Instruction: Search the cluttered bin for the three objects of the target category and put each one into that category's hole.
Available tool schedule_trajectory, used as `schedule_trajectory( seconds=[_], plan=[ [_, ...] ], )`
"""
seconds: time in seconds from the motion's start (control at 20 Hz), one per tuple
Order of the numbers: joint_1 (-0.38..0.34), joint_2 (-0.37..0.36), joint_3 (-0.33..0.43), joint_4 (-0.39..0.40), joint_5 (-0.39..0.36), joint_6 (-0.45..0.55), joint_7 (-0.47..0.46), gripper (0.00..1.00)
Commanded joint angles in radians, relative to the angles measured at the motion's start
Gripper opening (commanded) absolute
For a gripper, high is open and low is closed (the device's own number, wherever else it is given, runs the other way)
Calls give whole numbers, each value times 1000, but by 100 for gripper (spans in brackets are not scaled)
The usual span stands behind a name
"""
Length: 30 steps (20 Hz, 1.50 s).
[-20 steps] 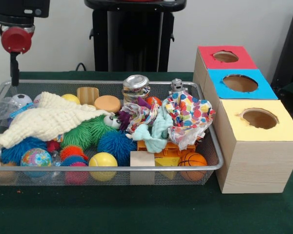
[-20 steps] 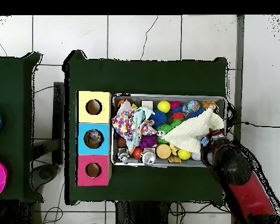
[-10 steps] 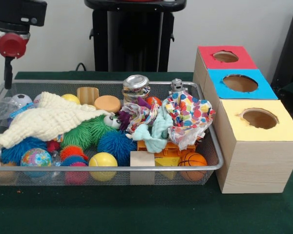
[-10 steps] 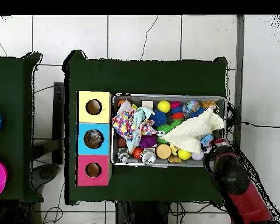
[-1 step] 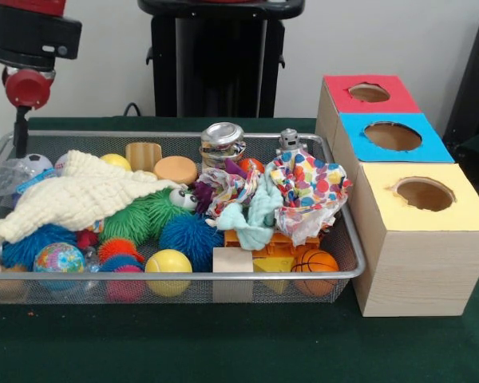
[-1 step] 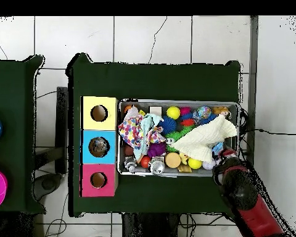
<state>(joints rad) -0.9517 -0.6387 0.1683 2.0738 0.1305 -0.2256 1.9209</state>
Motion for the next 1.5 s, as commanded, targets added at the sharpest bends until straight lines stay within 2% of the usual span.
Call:
schedule_trajectory(
  seconds=[0.05, 0.15, 0.35, 0.6, 0.9, 1.5],
  plan=[
    [-14, 59, 148, 30, -50, -71, 269, 100],
    [-26, 67, 161, 26, -59, -77, 266, 100],
    [-73, 84, 218, 15, -126, -123, 261, 100],
    [-71, 74, 240, -23, -120, -74, 227, 100],
    [-124, 115, 281, -61, -182, -87, 197, 100],
    [-207, 137, 329, -85, -230, -9, 143, 100]
  ],
)
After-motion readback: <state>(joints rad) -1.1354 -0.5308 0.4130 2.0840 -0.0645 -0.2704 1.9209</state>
